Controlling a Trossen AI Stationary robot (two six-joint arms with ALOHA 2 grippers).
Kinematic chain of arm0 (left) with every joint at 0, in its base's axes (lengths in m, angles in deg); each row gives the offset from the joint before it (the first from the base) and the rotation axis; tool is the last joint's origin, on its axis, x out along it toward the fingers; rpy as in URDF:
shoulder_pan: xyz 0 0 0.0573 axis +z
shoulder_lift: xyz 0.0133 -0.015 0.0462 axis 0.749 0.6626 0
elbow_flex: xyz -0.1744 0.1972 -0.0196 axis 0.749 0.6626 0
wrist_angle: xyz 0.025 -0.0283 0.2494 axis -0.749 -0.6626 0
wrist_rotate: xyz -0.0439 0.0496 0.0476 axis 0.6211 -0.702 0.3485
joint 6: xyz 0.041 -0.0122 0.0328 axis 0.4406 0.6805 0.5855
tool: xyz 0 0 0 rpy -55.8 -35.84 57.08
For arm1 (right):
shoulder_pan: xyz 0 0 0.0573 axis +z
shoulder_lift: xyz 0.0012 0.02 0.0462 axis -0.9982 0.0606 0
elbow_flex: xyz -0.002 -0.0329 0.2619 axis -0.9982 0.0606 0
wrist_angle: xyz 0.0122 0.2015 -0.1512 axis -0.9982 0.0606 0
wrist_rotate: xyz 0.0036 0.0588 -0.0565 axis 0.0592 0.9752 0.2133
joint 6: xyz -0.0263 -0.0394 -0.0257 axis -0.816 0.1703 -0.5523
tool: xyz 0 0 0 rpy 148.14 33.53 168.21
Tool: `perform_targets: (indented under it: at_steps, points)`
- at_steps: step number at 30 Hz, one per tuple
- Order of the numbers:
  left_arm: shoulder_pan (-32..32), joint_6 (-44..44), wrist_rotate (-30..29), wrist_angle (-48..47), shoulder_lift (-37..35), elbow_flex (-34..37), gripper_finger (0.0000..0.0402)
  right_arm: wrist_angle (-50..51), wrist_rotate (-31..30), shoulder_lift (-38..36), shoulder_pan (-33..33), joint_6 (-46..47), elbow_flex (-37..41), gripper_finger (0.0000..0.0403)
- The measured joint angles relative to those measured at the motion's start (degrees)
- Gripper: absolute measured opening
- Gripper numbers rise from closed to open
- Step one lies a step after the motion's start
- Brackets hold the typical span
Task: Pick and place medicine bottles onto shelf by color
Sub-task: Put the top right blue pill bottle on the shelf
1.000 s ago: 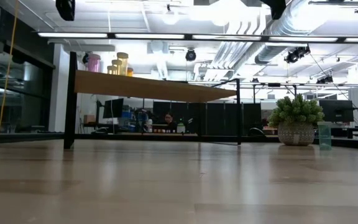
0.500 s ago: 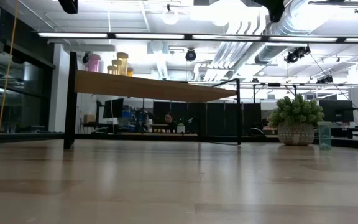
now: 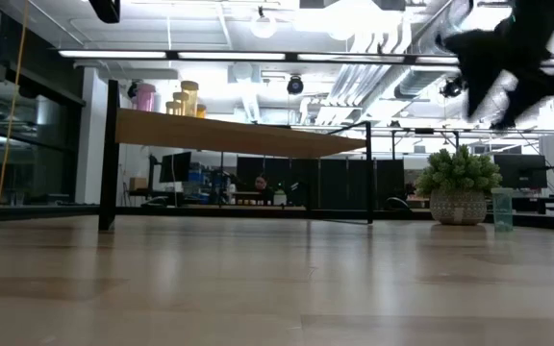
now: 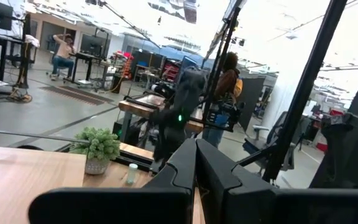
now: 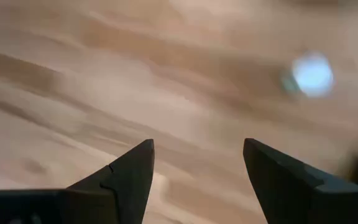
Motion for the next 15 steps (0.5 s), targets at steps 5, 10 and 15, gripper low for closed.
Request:
perform_targets:
  at_steps: [5, 10, 15]
  points:
    - [0.0, 0.02, -0.02, -0.04, 0.0, 0.0, 0.0, -0.24, 0.9, 3.06, 0.47, 8.7, 8.29, 0.0239]
    - [0.0, 0.02, -0.07, 0.02, 0.0, 0.0, 0.0, -5.51, -4.99, 5.81, -1.26, 17.32, 13.57, 0.0239]
    - [0.0, 0.03, -0.33, 0.29, 0.0, 0.0, 0.0, -11.2, -8.67, 9.42, -1.63, 23.17, 17.76, 0.0239]
